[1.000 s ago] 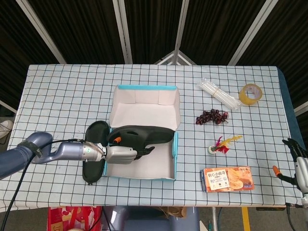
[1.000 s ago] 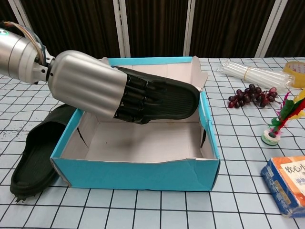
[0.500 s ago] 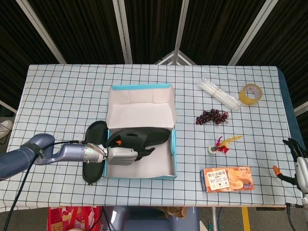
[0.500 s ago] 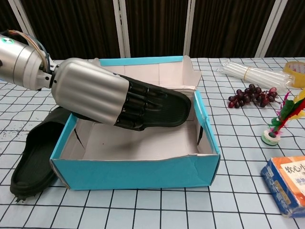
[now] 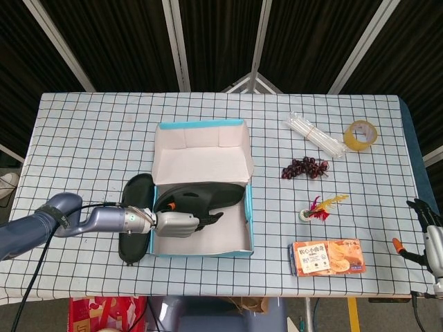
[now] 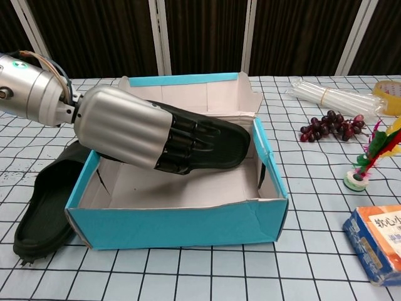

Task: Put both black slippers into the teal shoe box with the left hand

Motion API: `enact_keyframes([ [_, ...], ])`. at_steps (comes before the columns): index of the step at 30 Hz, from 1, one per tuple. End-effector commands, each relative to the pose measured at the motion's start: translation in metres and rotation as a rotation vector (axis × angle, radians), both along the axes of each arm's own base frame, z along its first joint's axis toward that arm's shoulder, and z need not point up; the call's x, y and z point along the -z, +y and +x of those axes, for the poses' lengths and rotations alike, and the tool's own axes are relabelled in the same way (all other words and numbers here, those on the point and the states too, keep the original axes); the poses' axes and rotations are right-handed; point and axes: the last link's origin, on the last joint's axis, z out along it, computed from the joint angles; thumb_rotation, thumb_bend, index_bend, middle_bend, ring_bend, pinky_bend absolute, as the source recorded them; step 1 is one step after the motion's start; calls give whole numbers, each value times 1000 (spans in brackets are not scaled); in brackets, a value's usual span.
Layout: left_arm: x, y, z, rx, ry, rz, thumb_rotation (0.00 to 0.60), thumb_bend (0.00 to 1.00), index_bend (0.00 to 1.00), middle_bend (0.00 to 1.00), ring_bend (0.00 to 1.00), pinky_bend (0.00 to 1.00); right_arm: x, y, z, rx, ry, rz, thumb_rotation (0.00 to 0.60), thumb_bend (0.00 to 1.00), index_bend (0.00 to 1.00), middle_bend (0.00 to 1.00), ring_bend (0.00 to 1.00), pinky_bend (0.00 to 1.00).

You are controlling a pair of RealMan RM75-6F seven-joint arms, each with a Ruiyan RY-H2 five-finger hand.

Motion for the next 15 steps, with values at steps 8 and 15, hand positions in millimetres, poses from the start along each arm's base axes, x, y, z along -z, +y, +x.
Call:
enact_keyframes([
  [8, 7, -1, -4, -13, 9, -7, 600, 528, 502, 558, 73, 28, -1, 0, 0, 2, 0, -5, 600, 308, 152, 113, 182, 191],
  [15, 10, -2, -6, -26, 9, -11, 600, 528, 502, 558, 73, 32, -1, 1, 0, 4, 0, -8, 600, 308, 152, 113, 181, 191],
])
